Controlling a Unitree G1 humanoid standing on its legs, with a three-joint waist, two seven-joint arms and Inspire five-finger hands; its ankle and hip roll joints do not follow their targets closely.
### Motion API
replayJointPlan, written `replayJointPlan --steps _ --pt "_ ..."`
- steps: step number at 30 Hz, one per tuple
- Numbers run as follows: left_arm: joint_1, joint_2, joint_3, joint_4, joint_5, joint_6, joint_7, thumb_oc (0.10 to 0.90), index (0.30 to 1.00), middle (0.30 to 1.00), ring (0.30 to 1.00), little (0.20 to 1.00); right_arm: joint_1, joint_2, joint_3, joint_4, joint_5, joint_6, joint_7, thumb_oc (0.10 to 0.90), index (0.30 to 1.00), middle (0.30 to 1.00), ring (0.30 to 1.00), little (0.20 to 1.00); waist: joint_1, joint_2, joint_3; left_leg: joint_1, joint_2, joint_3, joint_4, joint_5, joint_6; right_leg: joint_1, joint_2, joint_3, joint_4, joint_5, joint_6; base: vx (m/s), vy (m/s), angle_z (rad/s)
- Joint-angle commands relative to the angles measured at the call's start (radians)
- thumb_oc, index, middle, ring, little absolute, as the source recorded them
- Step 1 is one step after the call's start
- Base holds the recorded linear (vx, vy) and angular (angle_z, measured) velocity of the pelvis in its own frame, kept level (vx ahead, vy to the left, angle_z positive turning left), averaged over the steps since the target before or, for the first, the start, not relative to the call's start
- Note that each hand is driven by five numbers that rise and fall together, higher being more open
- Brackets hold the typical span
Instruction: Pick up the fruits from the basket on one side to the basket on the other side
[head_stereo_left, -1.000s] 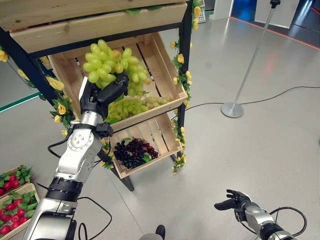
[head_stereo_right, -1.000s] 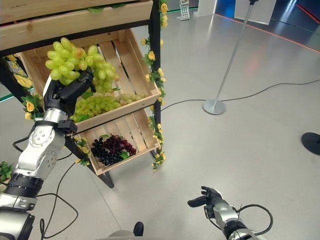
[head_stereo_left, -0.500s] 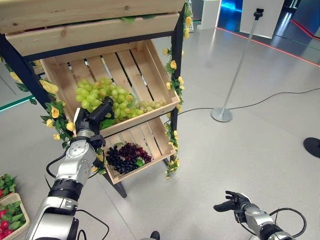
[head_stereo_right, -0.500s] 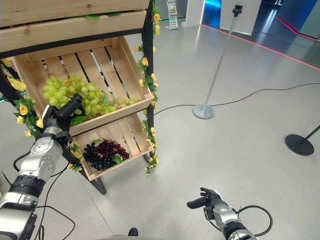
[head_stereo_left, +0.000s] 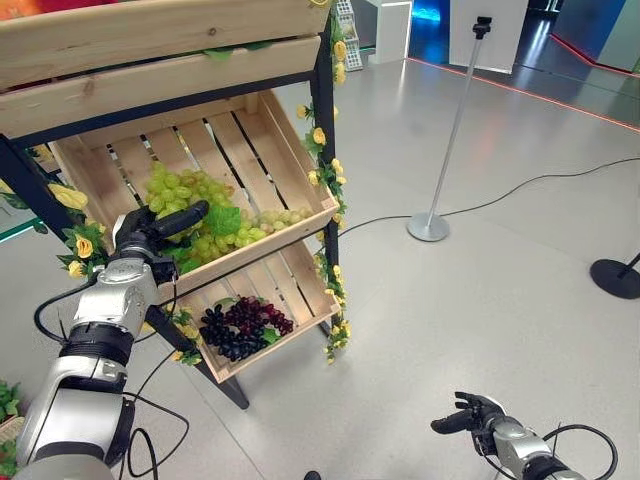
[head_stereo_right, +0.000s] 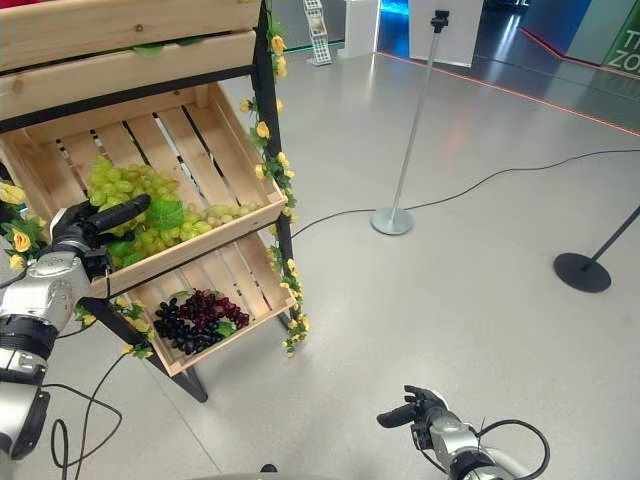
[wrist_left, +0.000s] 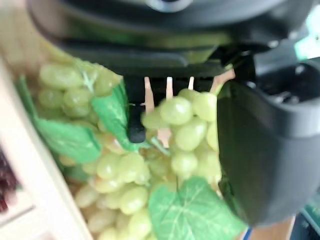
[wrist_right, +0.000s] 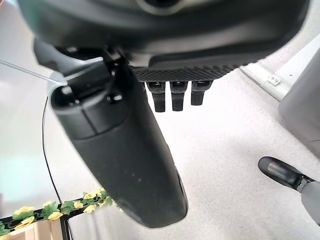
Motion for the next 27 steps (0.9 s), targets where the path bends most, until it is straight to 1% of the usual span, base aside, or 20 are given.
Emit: replayJointPlan --steps 1,3,4,5,7,10,12,13,15,16,17,21,22,23,24,25,27 --pt "-0.213 0.091 -0.026 0.033 0.136 -0.026 0.0 0.8 0.9 0.9 0.9 0.9 -0.042 -0.071 -0.011 -0.011 -0.03 -0.083 0.017 0.8 0.9 0.9 0.9 0.9 0.027 0.009 -0.036 0.02 0.023 0.044 0.009 -0.052 -0.043 -0.005 -0.027 0.052 0.002 0.009 0.003 0.0 0.0 0.0" --pt "-0.226 0.107 -0.047 0.019 0.194 -0.015 -0.015 0.8 0.9 0.9 0.9 0.9 -0.04 -0.071 -0.011 -0.015 -0.03 -0.083 0.015 0.8 0.9 0.9 0.9 0.9 0.029 0.011 -0.035 0.02 0.022 0.044 0.009 -0.052 -0.043 -0.005 -0.027 0.051 0.002 0.01 0.004 0.0 0.0 0.0" --pt "-0.242 0.127 -0.077 0.002 0.26 -0.005 -0.024 0.8 0.9 0.9 0.9 0.9 -0.039 -0.072 -0.01 -0.018 -0.028 -0.082 0.015 0.8 0.9 0.9 0.9 0.9 0.03 0.011 -0.035 0.019 0.022 0.043 0.009 -0.052 -0.042 -0.006 -0.027 0.05 0.002 0.011 0.005 0.0 0.0 0.0" --pt "-0.247 0.132 -0.085 0.0 0.276 -0.003 -0.028 0.8 0.9 0.9 0.9 0.9 -0.04 -0.073 -0.01 -0.019 -0.027 -0.081 0.015 0.8 0.9 0.9 0.9 0.9 0.031 0.011 -0.035 0.019 0.022 0.042 0.008 -0.051 -0.042 -0.006 -0.027 0.05 0.002 0.011 0.005 0.0 0.0 0.0" --pt "-0.283 0.178 -0.135 -0.027 0.339 0.009 -0.044 0.8 0.9 0.9 0.9 0.9 -0.039 -0.076 -0.006 -0.023 -0.018 -0.079 0.014 0.8 0.9 0.9 0.9 0.9 0.034 0.013 -0.035 0.019 0.021 0.041 0.007 -0.053 -0.042 -0.007 -0.027 0.048 0.002 0.012 0.007 0.0 0.0 0.0" --pt "-0.309 0.204 -0.162 -0.043 0.383 0.001 -0.044 0.8 0.9 0.9 0.9 0.9 -0.037 -0.076 -0.006 -0.027 -0.016 -0.08 0.017 0.8 0.9 0.9 0.9 0.9 0.035 0.012 -0.035 0.018 0.021 0.04 0.007 -0.053 -0.042 -0.007 -0.027 0.047 0.002 0.012 0.008 0.0 0.0 0.0" --pt "-0.342 0.241 -0.188 -0.076 0.413 -0.018 -0.032 0.8 0.9 0.9 0.9 0.9 -0.029 -0.075 -0.004 -0.032 -0.015 -0.085 0.017 0.8 0.9 0.9 0.9 0.9 0.036 0.013 -0.036 0.018 0.021 0.04 0.007 -0.054 -0.042 -0.008 -0.026 0.047 0.002 0.012 0.008 0.0 0.0 0.0" --pt "-0.345 0.243 -0.19 -0.078 0.411 -0.018 -0.03 0.8 0.9 0.9 0.9 0.9 -0.029 -0.075 -0.004 -0.032 -0.014 -0.086 0.016 0.8 0.9 0.9 0.9 0.9 0.036 0.013 -0.036 0.018 0.021 0.04 0.007 -0.054 -0.043 -0.008 -0.026 0.047 0.002 0.012 0.008 0.0 0.0 0.0" --pt "-0.357 0.256 -0.195 -0.095 0.42 -0.032 -0.011 0.8 0.9 0.9 0.9 0.9 -0.025 -0.072 -0.004 -0.032 -0.016 -0.088 0.015 0.8 0.9 0.9 0.9 0.9 0.037 0.013 -0.037 0.018 0.021 0.038 0.007 -0.055 -0.043 -0.007 -0.027 0.047 0.003 0.011 0.009 0.0 0.0 0.0" --pt "-0.366 0.269 -0.2 -0.116 0.423 -0.055 0.011 0.8 0.9 0.9 0.9 0.9 -0.02 -0.068 -0.004 -0.029 -0.018 -0.097 0.013 0.8 0.9 0.9 0.9 0.9 0.038 0.013 -0.038 0.018 0.021 0.037 0.007 -0.056 -0.043 -0.007 -0.027 0.046 0.002 0.01 0.009 0.0 0.0 0.0" --pt "-0.375 0.284 -0.202 -0.137 0.408 -0.078 0.023 0.8 0.9 0.9 0.9 0.9 -0.015 -0.066 -0.007 -0.023 -0.022 -0.104 0.014 0.8 0.9 0.9 0.9 0.9 0.039 0.013 -0.038 0.018 0.021 0.036 0.007 -0.056 -0.044 -0.007 -0.027 0.045 0.003 0.01 0.009 0.0 0.0 0.0" --pt "-0.355 0.291 -0.159 -0.258 0.39 -0.118 0.054 0.8 0.9 0.9 0.9 0.9 -0.005 -0.06 -0.016 -0.02 -0.03 -0.11 0.02 0.8 0.9 0.9 0.9 0.9 0.048 0.008 -0.04 0.017 0.023 0.031 0.007 -0.058 -0.046 -0.005 -0.026 0.041 0.003 0.007 0.006 0.0 -0.002 0.01" --pt "-0.348 0.291 -0.15 -0.275 0.394 -0.122 0.057 0.8 0.9 0.9 0.9 0.9 -0.005 -0.059 -0.015 -0.021 -0.03 -0.11 0.019 0.8 0.9 0.9 0.9 0.9 0.048 0.008 -0.04 0.017 0.024 0.031 0.007 -0.058 -0.046 -0.005 -0.026 0.041 0.003 0.006 0.006 0.0 0.0 0.0" --pt "-0.33 0.291 -0.126 -0.359 0.426 -0.114 0.068 0.8 0.9 0.9 0.9 0.9 -0.002 -0.05 -0.015 -0.025 -0.029 -0.112 0.013 0.8 0.9 0.9 0.9 0.9 0.054 0.004 -0.039 0.018 0.024 0.026 0.007 -0.059 -0.047 -0.003 -0.024 0.041 0.005 0.004 0.002 0.0 0.0 0.0" --pt "-0.324 0.29 -0.12 -0.37 0.431 -0.112 0.069 0.8 0.9 0.9 0.9 0.9 -0.002 -0.05 -0.014 -0.026 -0.029 -0.111 0.012 0.8 0.9 0.9 0.9 0.9 0.055 0.004 -0.038 0.019 0.024 0.025 0.007 -0.06 -0.047 -0.002 -0.024 0.041 0.005 0.003 0.002 0.0 0.0 0.0" --pt "-0.307 0.287 -0.107 -0.401 0.459 -0.125 0.071 0.8 0.9 0.9 0.9 0.9 -0.001 -0.046 -0.014 -0.029 -0.028 -0.112 0.009 0.8 0.9 0.9 0.9 0.9 0.058 0.001 -0.037 0.019 0.024 0.022 0.007 -0.061 -0.047 -0.001 -0.023 0.041 0.005 0.002 0.0 0.0 0.0 0.0" --pt "-0.287 0.287 -0.095 -0.455 0.471 -0.123 0.066 0.8 0.9 0.9 0.9 0.9 0.001 -0.042 -0.015 -0.037 -0.027 -0.109 0.005 0.8 0.9 0.9 0.9 0.9 0.061 -0.001 -0.039 0.019 0.024 0.019 0.007 -0.063 -0.048 0.0 -0.022 0.04 0.004 0.001 0.0 0.0 0.0 0.0"
